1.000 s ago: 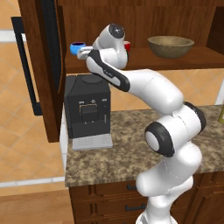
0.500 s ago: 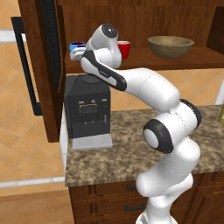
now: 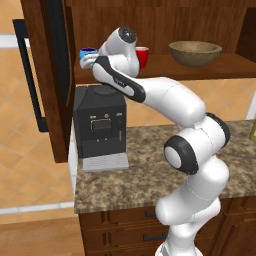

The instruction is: Gather all objects into one cabinet and sort the glasses and bowls to opposite sides.

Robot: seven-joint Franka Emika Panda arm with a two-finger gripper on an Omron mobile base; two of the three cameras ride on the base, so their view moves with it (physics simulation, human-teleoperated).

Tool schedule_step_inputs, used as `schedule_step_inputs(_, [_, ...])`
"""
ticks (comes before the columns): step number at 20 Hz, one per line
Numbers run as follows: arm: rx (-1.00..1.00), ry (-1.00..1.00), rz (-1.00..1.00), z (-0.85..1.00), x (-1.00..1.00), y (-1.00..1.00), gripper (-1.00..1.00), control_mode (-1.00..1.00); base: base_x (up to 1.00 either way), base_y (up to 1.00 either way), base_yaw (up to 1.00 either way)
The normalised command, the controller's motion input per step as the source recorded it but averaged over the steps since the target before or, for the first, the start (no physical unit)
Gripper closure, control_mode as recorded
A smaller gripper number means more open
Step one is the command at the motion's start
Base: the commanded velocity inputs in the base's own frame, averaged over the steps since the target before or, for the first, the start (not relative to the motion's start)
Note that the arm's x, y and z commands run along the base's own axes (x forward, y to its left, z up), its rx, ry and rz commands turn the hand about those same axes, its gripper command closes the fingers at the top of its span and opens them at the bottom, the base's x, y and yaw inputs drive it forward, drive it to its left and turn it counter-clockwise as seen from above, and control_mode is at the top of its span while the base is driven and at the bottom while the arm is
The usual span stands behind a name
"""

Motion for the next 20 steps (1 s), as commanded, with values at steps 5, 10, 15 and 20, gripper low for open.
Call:
schedule_step_inputs(5, [0.00,0.00,0.05,0.37,-0.25,0.00,-1.00,-1.00,0.00,0.00,0.00])
schedule_step_inputs(10, [0.00,0.00,0.04,0.06,-0.73,-0.05,-1.00,-1.00,0.00,0.00,0.00])
schedule_step_inputs(15, [0.00,0.01,0.03,0.00,-0.82,-0.24,-1.00,-1.00,0.00,0.00,0.00])
schedule_step_inputs(20, [-0.01,0.07,0.00,0.00,-0.89,-0.50,-1.00,-1.00,0.00,0.00,0.00])
